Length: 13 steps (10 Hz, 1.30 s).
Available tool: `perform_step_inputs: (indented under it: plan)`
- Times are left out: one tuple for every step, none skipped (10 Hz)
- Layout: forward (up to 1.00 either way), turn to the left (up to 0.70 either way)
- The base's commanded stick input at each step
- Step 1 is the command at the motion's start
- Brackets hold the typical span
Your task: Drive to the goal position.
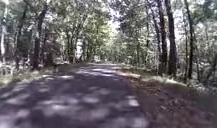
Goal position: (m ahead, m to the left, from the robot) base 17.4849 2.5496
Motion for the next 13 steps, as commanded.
perform_step_inputs:
  plan:
    - [0.45, 0.0]
    - [0.45, 0.0]
    - [0.45, 0.0]
    - [0.45, 0.0]
    - [0.45, 0.0]
    - [0.45, 0.0]
    - [0.45, 0.0]
    - [0.45, 0.0]
    - [0.45, 0.0]
    - [0.45, 0.0]
    - [0.45, 0.0]
    - [0.45, 0.0]
    - [0.45, 0.0]
